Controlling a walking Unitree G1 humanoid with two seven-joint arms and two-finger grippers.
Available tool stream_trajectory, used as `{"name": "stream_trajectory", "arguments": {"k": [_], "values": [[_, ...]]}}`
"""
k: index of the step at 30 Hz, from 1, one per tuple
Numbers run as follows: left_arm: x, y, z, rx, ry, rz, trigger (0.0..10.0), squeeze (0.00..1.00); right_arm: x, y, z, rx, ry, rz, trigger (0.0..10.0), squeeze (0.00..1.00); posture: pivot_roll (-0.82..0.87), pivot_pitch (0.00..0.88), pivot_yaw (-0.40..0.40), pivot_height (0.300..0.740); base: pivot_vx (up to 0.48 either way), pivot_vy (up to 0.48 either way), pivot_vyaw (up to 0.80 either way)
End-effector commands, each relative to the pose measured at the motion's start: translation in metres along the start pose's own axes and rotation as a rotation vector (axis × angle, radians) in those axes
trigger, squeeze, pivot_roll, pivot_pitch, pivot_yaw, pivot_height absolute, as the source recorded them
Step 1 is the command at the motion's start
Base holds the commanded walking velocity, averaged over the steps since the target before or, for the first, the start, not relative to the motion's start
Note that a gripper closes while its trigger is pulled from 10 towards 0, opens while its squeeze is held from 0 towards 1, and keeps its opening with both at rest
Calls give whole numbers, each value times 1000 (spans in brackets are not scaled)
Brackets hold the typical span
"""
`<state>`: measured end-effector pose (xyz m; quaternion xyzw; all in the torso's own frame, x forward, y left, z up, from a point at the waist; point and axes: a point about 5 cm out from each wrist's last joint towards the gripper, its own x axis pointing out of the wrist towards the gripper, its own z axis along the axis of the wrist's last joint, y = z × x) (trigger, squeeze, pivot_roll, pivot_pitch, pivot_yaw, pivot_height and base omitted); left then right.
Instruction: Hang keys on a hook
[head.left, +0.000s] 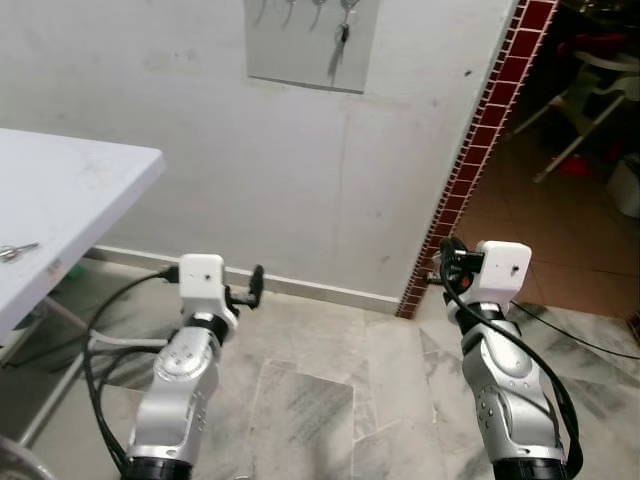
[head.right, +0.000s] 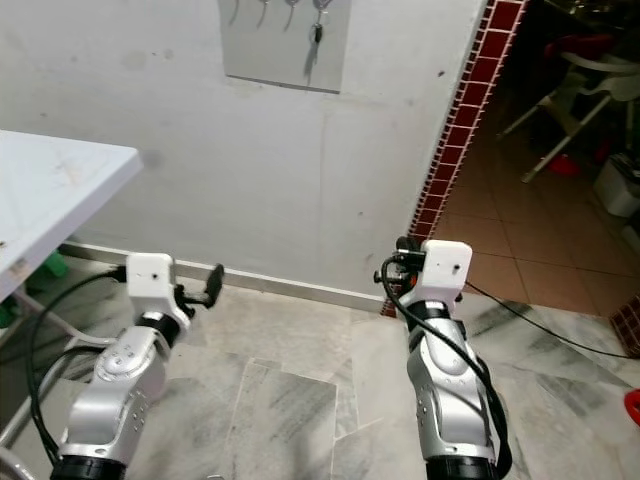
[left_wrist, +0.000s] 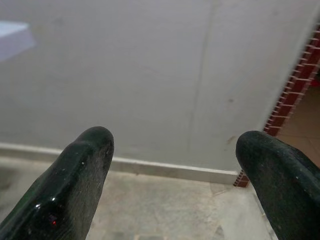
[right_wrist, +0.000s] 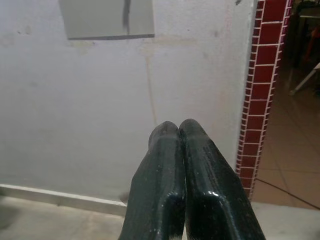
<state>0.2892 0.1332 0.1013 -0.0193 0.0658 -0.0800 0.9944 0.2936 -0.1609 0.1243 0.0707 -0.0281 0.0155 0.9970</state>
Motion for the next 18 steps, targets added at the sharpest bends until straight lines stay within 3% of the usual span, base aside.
{"name": "stream_trajectory", "arguments": {"k": [1,5,8,14,18], "values": [[1,-3,11,26,-46,-18,10000,0,-1,2,7,8,-35,12,10000,0,19,8,-29,702,0,0,0],[8,7,26,-21,-105,28,10000,0,2,4,10,-4,-44,33,10000,0,25,10,-35,702,0,0,0],[12,26,36,-76,-133,101,10000,0,6,4,13,-19,-57,43,10000,0,31,7,-39,702,0,0,0],[13,47,47,-120,-169,159,10000,0,12,5,22,-64,-95,60,10000,0,35,2,-43,702,0,0,0],[14,52,51,-173,-183,158,10000,0,14,5,25,-67,-105,62,10000,0,35,1,-44,702,0,0,0]]}}
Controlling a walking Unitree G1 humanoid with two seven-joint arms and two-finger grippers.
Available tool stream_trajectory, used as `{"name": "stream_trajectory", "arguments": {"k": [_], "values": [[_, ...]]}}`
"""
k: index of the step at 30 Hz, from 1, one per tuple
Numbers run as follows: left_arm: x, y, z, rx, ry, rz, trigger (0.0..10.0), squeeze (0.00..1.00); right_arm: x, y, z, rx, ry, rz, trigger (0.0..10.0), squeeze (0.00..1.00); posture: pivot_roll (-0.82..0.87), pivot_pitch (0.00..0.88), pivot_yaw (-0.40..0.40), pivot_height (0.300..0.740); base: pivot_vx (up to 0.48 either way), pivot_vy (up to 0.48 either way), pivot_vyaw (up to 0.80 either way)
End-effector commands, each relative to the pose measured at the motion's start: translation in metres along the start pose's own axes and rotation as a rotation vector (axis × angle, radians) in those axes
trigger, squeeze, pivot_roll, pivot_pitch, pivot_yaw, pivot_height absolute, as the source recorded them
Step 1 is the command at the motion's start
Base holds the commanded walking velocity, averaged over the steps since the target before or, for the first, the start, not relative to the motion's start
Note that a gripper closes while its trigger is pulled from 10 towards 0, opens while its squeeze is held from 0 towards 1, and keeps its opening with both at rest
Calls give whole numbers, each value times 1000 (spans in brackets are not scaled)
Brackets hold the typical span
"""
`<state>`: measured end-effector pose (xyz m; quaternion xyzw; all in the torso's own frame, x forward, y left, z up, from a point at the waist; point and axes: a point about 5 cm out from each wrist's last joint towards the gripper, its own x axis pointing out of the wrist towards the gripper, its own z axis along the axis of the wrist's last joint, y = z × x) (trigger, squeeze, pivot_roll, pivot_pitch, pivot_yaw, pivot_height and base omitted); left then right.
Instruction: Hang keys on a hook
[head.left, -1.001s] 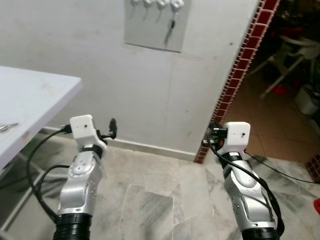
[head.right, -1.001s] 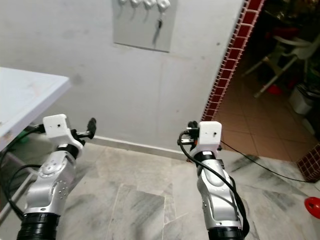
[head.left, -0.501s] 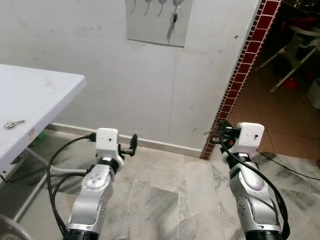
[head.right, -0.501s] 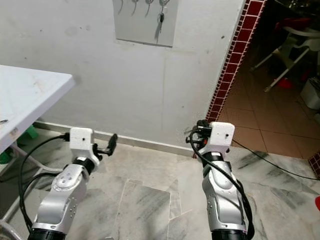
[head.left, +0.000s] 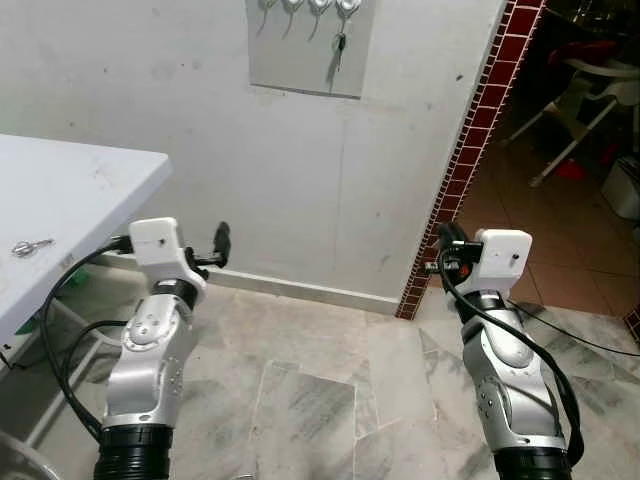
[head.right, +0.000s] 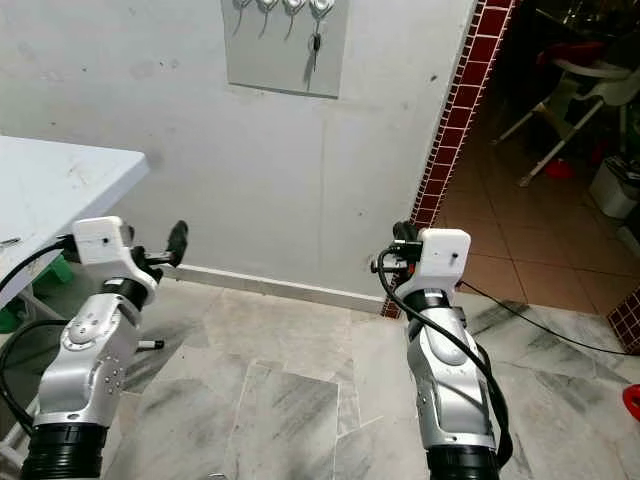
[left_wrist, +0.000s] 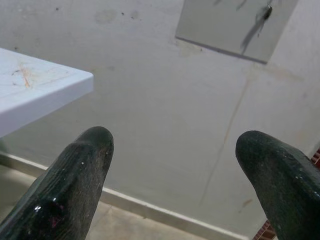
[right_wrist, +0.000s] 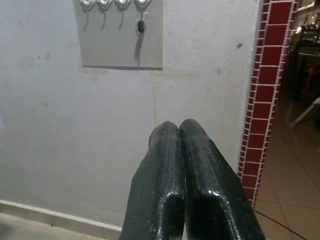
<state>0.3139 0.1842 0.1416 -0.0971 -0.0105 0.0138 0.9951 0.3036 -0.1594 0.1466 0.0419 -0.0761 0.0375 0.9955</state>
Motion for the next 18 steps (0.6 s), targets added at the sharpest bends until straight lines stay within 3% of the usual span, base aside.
{"name": "stream_trajectory", "arguments": {"k": [1,7,18], "values": [[4,0,6,-34,-9,-10,10000,0,3,0,4,-10,-16,10,10000,0,36,0,-44,702,0,0,0],[5,1,8,-58,-24,-3,10000,0,3,1,5,-19,-28,19,10000,0,36,0,-44,702,0,0,0],[8,-1,13,-104,-40,-3,10000,0,3,5,7,-29,-42,47,10000,0,38,0,-53,702,415,0,0]]}}
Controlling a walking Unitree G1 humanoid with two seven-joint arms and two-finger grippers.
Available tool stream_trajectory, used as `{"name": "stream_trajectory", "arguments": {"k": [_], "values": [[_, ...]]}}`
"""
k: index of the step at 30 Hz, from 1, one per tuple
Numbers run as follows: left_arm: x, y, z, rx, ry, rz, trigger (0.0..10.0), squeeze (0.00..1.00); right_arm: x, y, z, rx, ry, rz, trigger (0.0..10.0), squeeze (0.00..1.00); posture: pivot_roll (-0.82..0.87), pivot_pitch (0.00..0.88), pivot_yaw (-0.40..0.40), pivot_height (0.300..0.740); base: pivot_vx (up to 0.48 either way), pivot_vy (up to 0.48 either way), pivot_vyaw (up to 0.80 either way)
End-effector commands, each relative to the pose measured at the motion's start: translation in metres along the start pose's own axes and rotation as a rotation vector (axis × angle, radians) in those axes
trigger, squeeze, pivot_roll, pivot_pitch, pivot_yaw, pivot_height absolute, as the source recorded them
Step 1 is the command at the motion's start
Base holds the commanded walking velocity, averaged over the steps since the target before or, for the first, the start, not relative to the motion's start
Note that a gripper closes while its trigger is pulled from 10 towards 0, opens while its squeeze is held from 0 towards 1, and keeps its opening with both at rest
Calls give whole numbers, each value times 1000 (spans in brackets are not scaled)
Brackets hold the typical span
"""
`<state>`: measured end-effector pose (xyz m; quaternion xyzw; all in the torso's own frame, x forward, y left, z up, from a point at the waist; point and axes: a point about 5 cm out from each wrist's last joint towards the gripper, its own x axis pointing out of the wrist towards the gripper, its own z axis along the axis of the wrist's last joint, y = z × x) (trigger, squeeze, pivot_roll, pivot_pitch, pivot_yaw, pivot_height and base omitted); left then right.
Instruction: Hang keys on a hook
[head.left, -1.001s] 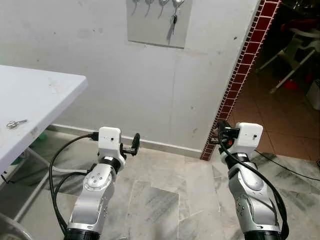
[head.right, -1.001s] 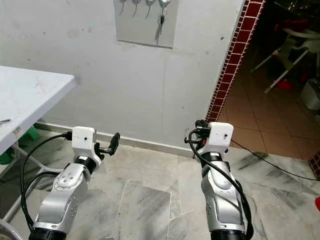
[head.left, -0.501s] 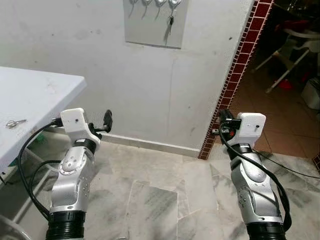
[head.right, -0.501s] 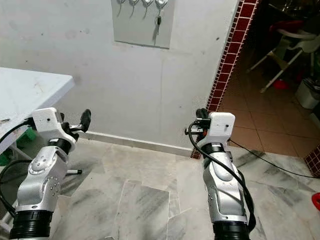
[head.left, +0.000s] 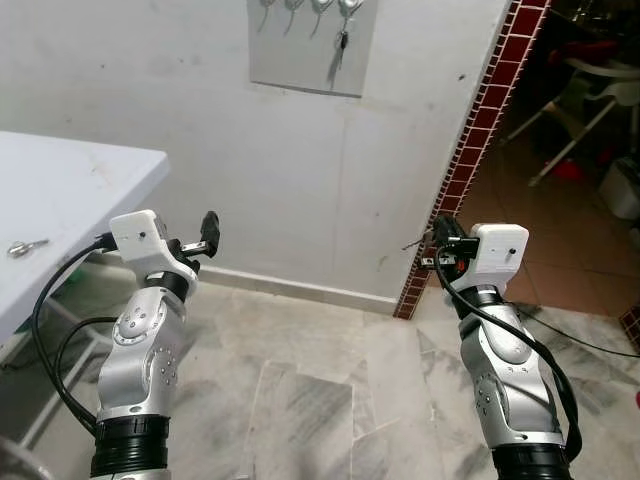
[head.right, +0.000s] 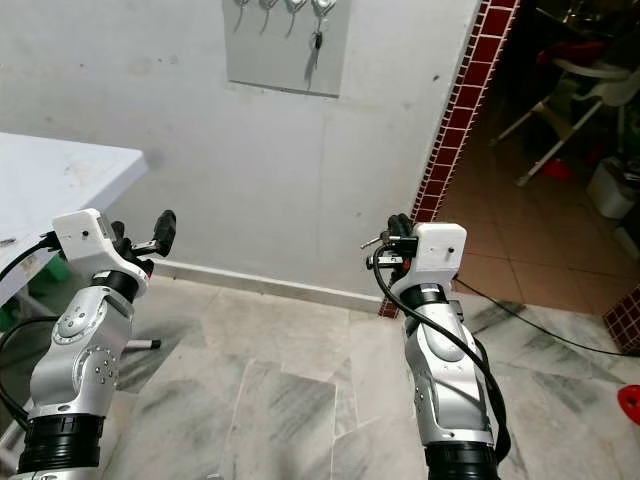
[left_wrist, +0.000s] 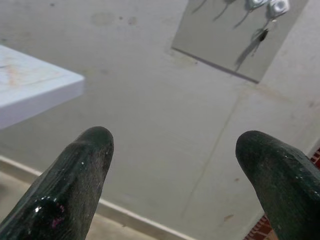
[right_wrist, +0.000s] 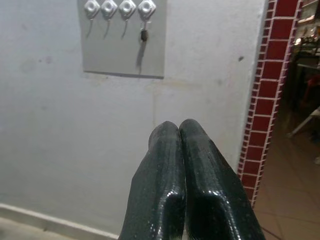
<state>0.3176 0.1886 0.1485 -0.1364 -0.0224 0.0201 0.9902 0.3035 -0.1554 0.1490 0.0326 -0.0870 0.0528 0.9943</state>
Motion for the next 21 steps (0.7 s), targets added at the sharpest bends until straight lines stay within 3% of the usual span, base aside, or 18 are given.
{"name": "stream_trajectory", "arguments": {"k": [1,21], "values": [[4,-4,5,-25,-15,-15,10000,0,3,0,5,-12,-22,14,10000,0,38,0,-53,702,450,0,0],[4,-5,5,-41,-18,-12,10000,0,3,3,4,-16,-20,39,10000,0,42,0,-61,702,442,0,0]]}}
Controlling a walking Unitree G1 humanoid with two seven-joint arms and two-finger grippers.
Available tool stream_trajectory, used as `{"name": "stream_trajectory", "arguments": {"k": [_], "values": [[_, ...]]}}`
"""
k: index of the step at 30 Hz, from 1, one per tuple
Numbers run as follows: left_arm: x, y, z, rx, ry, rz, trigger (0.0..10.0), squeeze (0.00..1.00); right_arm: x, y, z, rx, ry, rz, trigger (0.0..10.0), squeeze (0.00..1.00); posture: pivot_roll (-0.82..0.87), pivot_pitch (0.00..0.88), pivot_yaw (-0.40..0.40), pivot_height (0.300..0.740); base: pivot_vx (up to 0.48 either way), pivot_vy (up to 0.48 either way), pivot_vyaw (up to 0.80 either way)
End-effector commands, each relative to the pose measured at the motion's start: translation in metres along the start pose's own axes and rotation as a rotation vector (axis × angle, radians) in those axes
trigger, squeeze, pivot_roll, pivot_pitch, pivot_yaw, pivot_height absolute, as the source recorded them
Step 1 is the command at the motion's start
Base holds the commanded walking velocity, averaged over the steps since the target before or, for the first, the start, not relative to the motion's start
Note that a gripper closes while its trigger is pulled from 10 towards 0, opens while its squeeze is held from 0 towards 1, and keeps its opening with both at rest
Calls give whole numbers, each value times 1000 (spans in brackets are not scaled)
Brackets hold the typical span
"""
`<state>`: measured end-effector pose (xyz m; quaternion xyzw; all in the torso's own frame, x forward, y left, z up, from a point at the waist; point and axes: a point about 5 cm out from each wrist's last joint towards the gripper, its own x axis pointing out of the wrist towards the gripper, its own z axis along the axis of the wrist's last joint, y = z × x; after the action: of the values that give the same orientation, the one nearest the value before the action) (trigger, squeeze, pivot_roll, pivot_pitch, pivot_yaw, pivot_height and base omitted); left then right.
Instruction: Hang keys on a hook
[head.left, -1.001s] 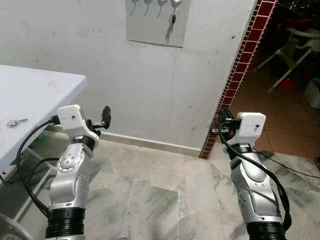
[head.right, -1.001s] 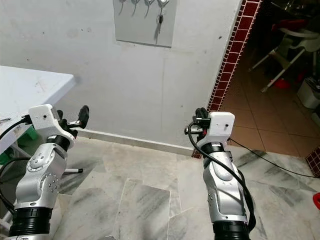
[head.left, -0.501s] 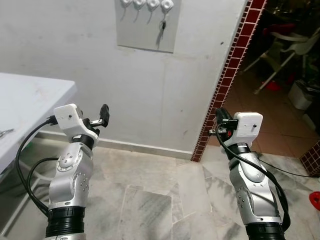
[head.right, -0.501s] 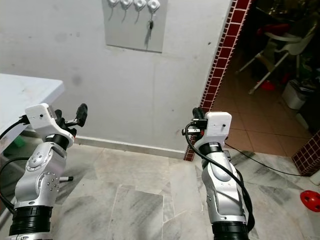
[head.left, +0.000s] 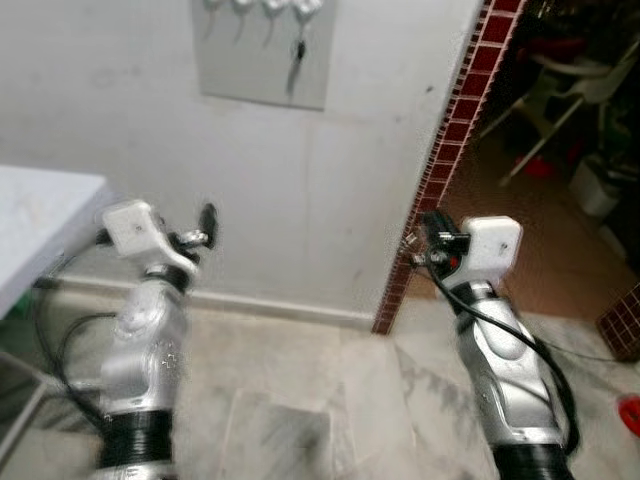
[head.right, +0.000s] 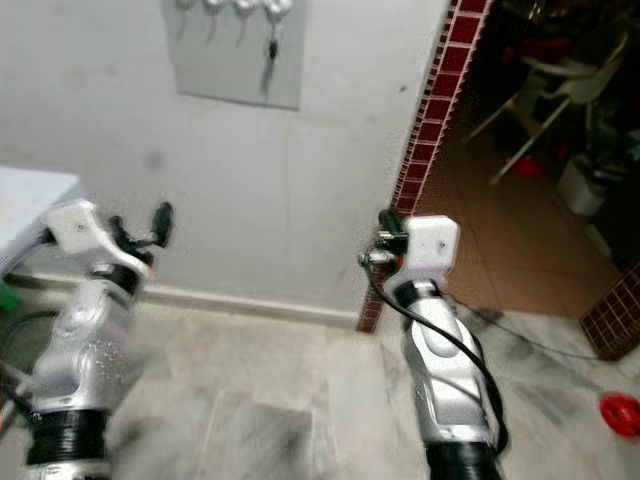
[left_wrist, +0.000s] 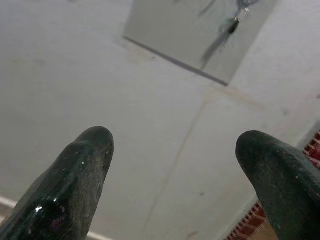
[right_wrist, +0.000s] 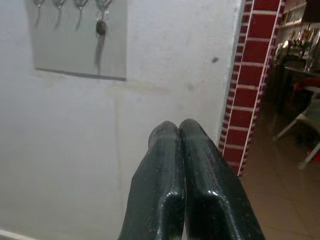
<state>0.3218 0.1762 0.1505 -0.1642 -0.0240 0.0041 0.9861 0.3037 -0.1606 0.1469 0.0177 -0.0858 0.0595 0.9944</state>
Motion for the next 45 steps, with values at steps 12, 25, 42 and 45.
{"name": "stream_trajectory", "arguments": {"k": [12,25,42,45], "values": [[0,8,7,7,-21,26,10000,0,4,9,5,13,-24,33,10000,0,44,0,-64,702,430,0,0],[0,8,7,2,-21,29,10000,0,4,9,5,12,-23,38,10000,0,45,0,-66,702,408,196,0],[0,9,7,-1,-21,29,10000,0,4,10,5,11,-20,40,10000,0,45,0,-67,702,397,270,0],[0,8,7,6,-21,25,10000,0,4,10,5,12,-20,40,10000,0,45,0,-66,702,394,274,0]]}}
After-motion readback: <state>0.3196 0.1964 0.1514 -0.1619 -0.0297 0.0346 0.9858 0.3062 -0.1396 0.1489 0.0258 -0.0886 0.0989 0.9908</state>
